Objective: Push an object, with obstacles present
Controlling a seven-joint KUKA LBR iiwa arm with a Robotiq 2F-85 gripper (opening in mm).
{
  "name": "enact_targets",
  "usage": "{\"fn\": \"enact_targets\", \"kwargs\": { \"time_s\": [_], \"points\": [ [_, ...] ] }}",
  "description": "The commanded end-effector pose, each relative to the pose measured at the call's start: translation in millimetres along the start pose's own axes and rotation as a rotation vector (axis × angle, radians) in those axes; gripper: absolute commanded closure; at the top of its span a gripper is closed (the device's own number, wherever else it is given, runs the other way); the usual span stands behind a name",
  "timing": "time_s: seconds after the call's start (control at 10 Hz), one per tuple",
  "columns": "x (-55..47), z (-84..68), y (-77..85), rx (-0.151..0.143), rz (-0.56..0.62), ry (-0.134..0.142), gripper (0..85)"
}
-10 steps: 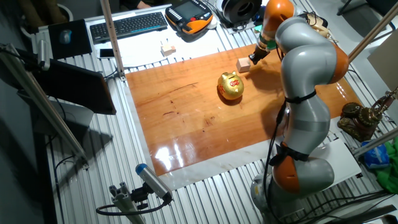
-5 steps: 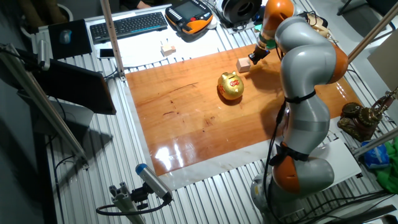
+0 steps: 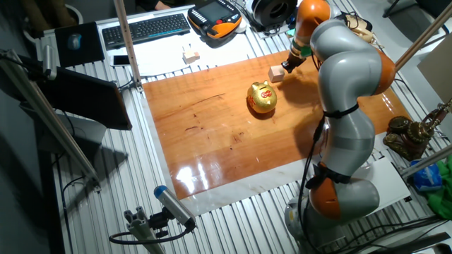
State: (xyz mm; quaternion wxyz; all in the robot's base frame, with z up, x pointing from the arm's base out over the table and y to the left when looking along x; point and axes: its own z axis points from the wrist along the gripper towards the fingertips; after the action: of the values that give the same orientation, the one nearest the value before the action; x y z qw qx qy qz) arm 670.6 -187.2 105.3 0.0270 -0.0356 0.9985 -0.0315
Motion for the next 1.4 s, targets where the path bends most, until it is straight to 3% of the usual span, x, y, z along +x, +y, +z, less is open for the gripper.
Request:
{"fn": "enact_targets", "kwargs": {
  "time_s": [0.0, 0.3, 0.5, 0.9, 1.3],
  "points": [
    [-0.5, 0.2, -0.9, 0.003, 0.001, -0.004, 85.0],
    [-9.4, 1.4, -16.0, 0.001, -0.017, -0.007, 85.0],
    [-17.6, 11.0, -20.8, -0.005, -0.021, -0.009, 85.0],
    [-25.3, 29.3, -20.4, -0.035, -0.022, -0.005, 85.0],
    [-27.4, 36.3, -17.5, -0.050, -0.025, -0.005, 85.0]
  ]
}}
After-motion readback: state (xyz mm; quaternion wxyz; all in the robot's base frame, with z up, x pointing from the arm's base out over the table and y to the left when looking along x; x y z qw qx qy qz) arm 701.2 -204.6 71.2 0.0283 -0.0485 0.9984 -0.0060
